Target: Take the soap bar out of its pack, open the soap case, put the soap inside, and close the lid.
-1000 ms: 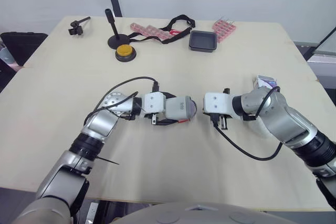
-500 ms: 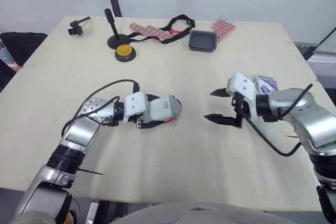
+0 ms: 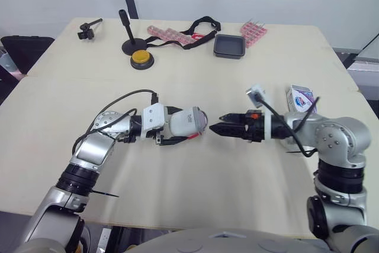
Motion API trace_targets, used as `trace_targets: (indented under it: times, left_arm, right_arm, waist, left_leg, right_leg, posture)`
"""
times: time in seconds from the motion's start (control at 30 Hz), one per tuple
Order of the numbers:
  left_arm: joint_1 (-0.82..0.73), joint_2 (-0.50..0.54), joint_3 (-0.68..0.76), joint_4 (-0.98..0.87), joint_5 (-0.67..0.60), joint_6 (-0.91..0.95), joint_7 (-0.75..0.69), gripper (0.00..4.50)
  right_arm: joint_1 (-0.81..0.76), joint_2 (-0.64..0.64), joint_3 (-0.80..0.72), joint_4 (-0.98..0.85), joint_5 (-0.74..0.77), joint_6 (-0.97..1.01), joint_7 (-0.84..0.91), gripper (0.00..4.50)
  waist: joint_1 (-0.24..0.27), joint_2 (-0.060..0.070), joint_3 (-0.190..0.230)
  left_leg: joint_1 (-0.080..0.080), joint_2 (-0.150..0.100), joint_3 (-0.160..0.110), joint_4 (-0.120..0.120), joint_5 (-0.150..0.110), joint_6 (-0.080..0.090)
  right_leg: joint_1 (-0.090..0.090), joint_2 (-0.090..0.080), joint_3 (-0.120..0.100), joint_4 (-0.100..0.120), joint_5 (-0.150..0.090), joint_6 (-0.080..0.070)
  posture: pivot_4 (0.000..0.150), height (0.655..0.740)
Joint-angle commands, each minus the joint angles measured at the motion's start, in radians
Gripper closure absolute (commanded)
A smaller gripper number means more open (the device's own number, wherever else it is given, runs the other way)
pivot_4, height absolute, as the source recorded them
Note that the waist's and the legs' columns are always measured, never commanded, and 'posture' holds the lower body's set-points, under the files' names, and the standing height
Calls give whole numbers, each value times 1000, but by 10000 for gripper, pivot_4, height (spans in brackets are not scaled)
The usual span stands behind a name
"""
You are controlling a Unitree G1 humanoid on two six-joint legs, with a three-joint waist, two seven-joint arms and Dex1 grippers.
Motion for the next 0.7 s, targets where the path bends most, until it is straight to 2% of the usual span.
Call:
trace_targets:
  times: [0.03, 0.27, 0.5, 0.7]
  left_arm:
    - [-12, -9, -4, -33, -13, -19, -4, 10181]
    - [-14, -6, -12, -43, -20, -34, -35, 10181]
    - [-16, 2, -23, -37, -11, -56, -59, 10181]
    - [-25, 12, -20, -2, -2, -83, -71, 10181]
  right_arm:
    - [-5, 14, -27, 18, 98, 14, -87, 110]
    - [-16, 29, -18, 141, 228, 14, -268, 110]
    - [-16, 65, -3, 134, 385, 14, -391, 110]
    - [21, 26, 9, 132, 505, 14, -429, 110]
  waist:
    - [5, 0, 0]
    - [4, 0, 0]
    - [6, 0, 0]
    - [8, 0, 0]
  left_leg:
    - [0, 0, 0, 0, 0, 0]
    - [1, 0, 0, -3, 1, -1]
    - [1, 0, 0, -5, 1, -2]
    - [1, 0, 0, -5, 1, -2]
  right_leg:
    - [0, 0, 0, 0, 0, 0]
    - [0, 0, 0, -1, 0, 0]
    - [0, 0, -1, -3, 0, 0]
    - [1, 0, -1, -3, 0, 0]
  posture:
    - [1500, 7395]
    - [1500, 7395]
    - [1500, 7395]
    - [1500, 7395]
